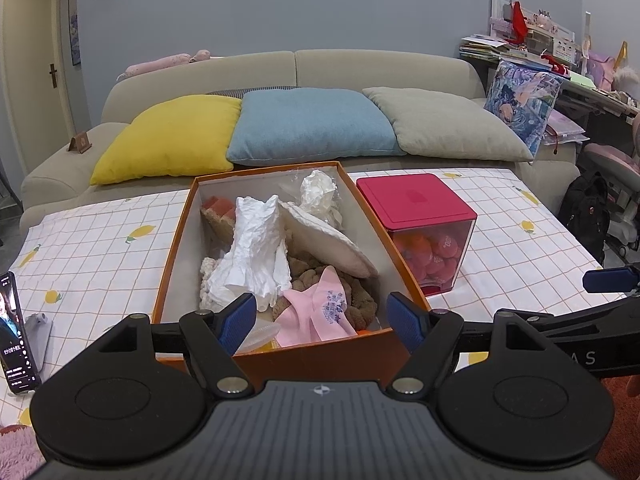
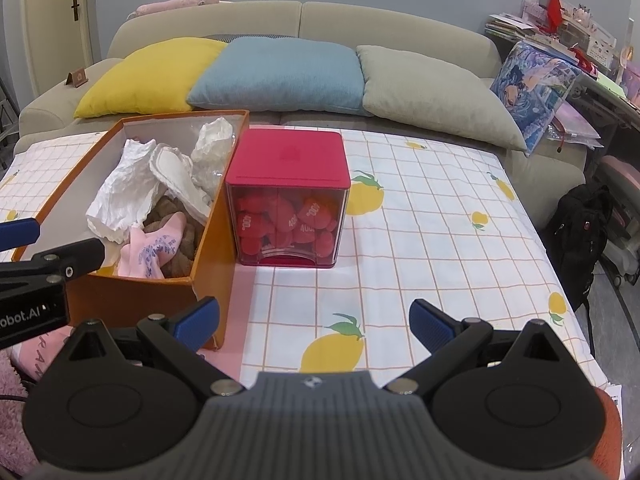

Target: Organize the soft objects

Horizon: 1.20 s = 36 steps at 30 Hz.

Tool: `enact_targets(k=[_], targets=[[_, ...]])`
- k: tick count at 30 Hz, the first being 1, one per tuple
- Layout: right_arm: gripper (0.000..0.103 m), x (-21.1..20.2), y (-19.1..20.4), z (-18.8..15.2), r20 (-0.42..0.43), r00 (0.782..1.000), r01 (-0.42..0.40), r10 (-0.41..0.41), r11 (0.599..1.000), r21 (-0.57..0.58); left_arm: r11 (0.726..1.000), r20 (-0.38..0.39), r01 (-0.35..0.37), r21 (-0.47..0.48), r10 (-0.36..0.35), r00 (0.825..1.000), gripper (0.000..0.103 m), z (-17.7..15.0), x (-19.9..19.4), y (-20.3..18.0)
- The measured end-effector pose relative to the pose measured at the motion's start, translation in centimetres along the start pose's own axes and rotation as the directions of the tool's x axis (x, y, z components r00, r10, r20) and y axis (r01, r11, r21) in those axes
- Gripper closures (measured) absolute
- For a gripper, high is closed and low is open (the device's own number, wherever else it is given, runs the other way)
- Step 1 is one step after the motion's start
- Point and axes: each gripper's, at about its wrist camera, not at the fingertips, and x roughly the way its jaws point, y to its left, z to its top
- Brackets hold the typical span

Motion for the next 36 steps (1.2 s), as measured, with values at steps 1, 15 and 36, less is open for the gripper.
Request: enact_targets(k=[1, 15, 36], targets=[[0.004, 0.03, 0.01, -0.03, -0.001, 1.000, 0.000, 0.000, 1.000, -0.001, 1.000, 0.000, 0.000, 0.000, 0.000, 1.000, 0.016, 0.00, 0.00, 0.01], [0.004, 0.15, 0.13, -0.10, -0.006, 1.000, 0.000, 0.000, 1.000, -0.007, 1.000, -0.003, 0.000, -0.008, 0.000, 1.000, 0.016, 0.08, -0.07, 0.10], [0.004, 0.29, 0.10, -0.30, -0.019, 1.000, -0.005, 0.005, 1.000, -0.012, 1.000, 0.000, 0.000, -0.008, 0.000, 1.000, 0.016, -0.12, -0.11, 0.07]])
